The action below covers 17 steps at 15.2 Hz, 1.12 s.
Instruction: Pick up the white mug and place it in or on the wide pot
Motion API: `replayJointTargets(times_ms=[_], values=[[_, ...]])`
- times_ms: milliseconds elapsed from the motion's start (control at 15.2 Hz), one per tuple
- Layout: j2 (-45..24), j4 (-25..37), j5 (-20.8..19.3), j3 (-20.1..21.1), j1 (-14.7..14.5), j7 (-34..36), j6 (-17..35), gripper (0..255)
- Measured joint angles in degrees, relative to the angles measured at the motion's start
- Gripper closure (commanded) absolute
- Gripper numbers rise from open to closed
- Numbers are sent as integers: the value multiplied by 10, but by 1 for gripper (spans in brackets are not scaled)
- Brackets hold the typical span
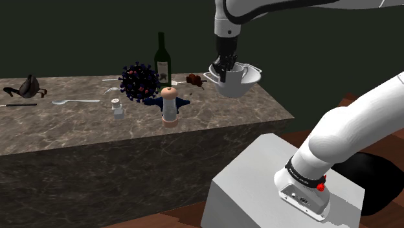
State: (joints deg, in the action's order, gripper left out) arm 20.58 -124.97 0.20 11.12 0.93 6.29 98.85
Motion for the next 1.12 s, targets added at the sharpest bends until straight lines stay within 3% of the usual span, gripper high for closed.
replayJointTargets(times_ms=[396, 1122], values=[[-10, 43, -7, -10, 7, -14, -33, 255], [-113, 149, -50, -93, 66, -142, -28, 255]])
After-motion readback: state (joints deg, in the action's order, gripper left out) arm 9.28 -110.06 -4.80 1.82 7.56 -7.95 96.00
